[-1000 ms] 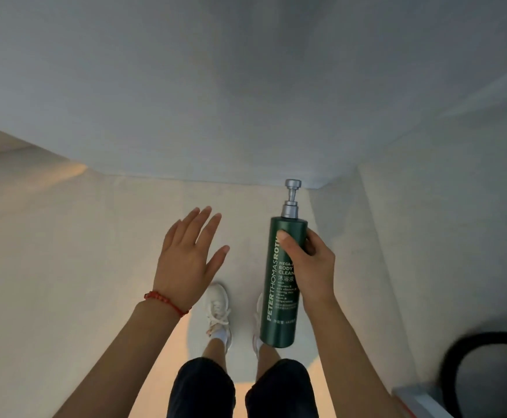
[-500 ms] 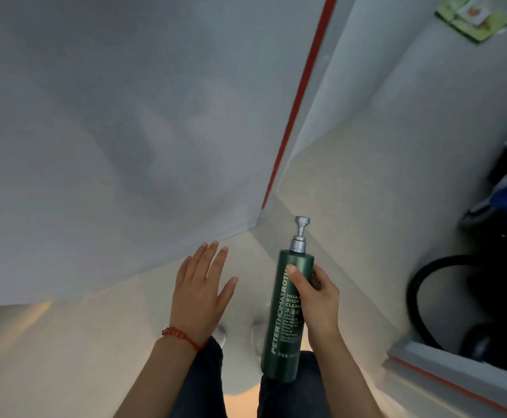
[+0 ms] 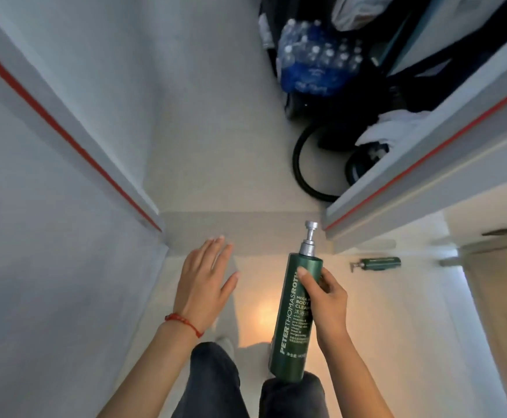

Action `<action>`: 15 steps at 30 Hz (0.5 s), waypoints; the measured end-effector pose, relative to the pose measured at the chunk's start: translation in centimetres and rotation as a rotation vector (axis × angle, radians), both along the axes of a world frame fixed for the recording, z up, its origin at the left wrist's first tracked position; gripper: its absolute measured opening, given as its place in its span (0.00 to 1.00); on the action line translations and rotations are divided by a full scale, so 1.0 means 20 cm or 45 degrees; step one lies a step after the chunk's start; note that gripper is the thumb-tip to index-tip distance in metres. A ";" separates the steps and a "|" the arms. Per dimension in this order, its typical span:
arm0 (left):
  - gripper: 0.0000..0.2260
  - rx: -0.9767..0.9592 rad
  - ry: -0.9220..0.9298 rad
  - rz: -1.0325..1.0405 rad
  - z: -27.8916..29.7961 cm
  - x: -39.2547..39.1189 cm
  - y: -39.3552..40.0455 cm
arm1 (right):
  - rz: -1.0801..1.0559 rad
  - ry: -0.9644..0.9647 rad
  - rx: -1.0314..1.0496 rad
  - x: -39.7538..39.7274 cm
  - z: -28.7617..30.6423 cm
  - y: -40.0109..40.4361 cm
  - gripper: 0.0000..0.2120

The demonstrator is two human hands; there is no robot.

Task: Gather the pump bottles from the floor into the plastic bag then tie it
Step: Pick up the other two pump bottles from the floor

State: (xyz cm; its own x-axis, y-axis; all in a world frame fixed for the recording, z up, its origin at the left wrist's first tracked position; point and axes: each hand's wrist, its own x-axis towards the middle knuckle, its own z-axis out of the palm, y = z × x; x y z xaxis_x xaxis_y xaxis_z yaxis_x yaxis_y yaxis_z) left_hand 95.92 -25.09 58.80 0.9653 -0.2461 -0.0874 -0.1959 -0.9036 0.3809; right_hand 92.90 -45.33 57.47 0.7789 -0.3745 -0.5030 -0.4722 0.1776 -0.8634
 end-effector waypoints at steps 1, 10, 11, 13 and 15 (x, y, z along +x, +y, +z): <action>0.23 -0.001 -0.009 -0.075 0.02 0.01 -0.08 | -0.070 -0.005 -0.010 -0.05 0.01 -0.08 0.05; 0.22 -0.051 -0.098 -0.563 0.09 -0.06 -0.87 | -0.589 -0.017 -0.056 -0.53 0.08 -0.76 0.11; 0.21 -0.051 -0.094 -0.597 0.10 -0.09 -0.97 | -0.623 -0.017 -0.063 -0.58 0.09 -0.84 0.11; 0.19 -0.048 -0.082 -0.642 0.09 -0.16 -1.15 | -0.673 -0.022 -0.063 -0.67 0.09 -1.01 0.11; 0.21 -0.040 -0.060 -0.648 0.08 -0.22 -1.33 | -0.692 -0.022 -0.065 -0.76 0.10 -1.19 0.11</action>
State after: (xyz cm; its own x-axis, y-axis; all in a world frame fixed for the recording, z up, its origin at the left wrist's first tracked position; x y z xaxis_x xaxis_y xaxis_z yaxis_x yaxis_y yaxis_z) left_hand 91.43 -51.63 60.38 0.7250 -0.6880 -0.0320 -0.6258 -0.6774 0.3865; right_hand 77.78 -69.11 59.50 0.4743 -0.7492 -0.4623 -0.3094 0.3498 -0.8843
